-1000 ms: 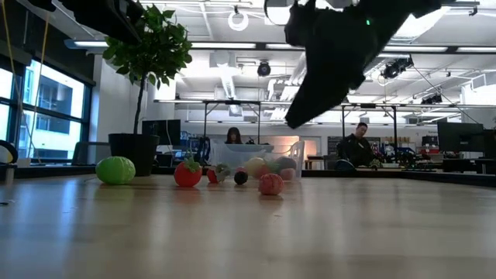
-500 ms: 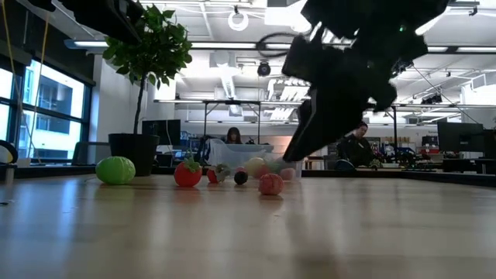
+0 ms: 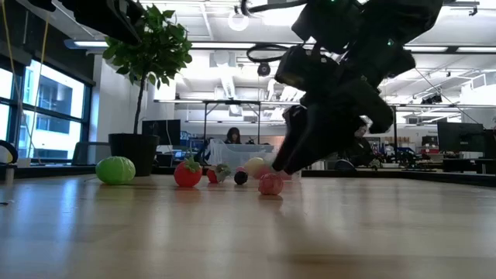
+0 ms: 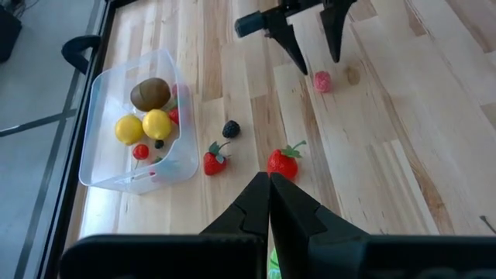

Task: Pick and placing Produce into tupperware
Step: Put the peach into the transparent bin

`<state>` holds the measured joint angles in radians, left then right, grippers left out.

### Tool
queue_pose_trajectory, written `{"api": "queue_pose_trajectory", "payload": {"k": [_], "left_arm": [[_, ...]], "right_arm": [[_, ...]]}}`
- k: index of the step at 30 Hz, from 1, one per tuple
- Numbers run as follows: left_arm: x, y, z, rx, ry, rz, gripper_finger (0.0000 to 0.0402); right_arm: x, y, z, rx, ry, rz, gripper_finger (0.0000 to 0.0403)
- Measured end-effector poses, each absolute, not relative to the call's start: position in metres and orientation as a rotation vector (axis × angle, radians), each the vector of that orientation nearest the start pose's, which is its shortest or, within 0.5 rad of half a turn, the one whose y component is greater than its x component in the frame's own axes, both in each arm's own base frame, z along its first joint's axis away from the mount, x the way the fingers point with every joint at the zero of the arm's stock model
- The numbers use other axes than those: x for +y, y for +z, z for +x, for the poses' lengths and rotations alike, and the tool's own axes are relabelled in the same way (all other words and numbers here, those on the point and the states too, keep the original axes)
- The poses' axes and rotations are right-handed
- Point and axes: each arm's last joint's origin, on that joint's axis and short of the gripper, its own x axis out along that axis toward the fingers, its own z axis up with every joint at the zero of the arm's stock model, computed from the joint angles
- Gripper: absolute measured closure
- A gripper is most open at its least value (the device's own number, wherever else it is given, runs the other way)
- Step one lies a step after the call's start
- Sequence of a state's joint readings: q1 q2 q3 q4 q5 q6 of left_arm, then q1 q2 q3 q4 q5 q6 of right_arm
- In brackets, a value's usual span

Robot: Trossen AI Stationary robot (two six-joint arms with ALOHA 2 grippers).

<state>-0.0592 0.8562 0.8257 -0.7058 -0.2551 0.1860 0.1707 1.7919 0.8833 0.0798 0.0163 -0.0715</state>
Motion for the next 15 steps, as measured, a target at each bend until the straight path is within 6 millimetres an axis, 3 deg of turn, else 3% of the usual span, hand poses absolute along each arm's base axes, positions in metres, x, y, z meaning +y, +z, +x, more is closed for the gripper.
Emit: {"api": "queue_pose_trajectory", "payload": {"k": [15], "left_arm": [[-0.002,0.291,0.165,0.745,0.119,0.293,0.0399]], "right_arm": [[0.056,0.115,0.360,0.856,0.244,-0.190,0.0199]]}}
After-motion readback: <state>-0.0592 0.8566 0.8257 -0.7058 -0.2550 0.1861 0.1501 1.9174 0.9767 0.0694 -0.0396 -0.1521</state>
